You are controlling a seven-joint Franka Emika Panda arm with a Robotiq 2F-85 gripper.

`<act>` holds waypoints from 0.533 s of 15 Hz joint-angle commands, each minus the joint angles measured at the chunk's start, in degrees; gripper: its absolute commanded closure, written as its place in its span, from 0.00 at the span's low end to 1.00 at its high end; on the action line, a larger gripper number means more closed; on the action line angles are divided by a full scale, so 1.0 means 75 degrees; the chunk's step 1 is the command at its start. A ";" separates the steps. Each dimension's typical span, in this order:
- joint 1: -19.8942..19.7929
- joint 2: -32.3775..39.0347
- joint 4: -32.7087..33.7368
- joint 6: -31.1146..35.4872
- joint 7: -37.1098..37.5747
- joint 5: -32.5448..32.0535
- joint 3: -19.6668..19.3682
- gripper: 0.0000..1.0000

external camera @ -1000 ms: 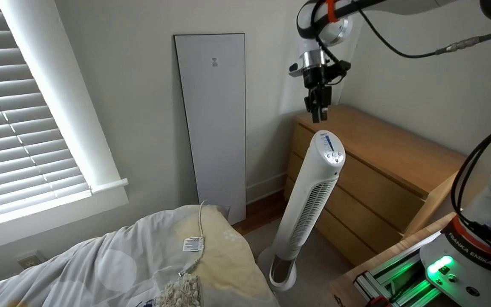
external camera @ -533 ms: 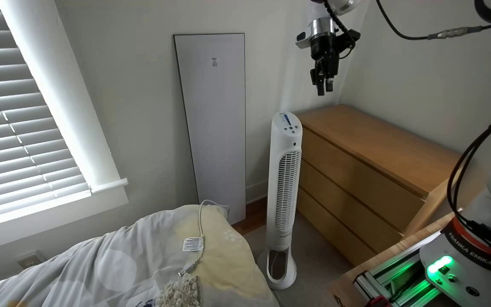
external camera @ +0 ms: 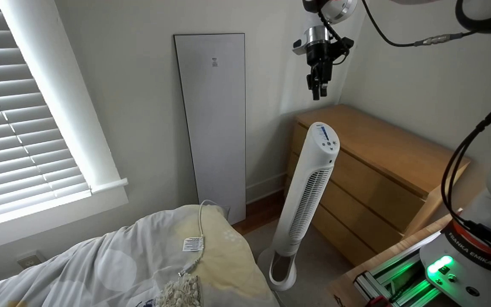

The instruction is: Press the button on the heater

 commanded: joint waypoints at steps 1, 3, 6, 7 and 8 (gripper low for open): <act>0.0005 -0.0250 -0.0411 0.1220 0.0778 0.0143 -0.0086 0.22; -0.0004 -0.0439 -0.0727 0.2066 0.1287 0.0241 -0.0096 0.08; -0.0035 -0.0799 -0.1360 0.3365 0.2013 0.0480 -0.0092 0.00; -0.0022 -0.0924 -0.1604 0.3860 0.2232 0.0492 -0.0100 0.00; 0.0004 -0.1050 -0.1852 0.4336 0.2495 0.0439 -0.0121 0.00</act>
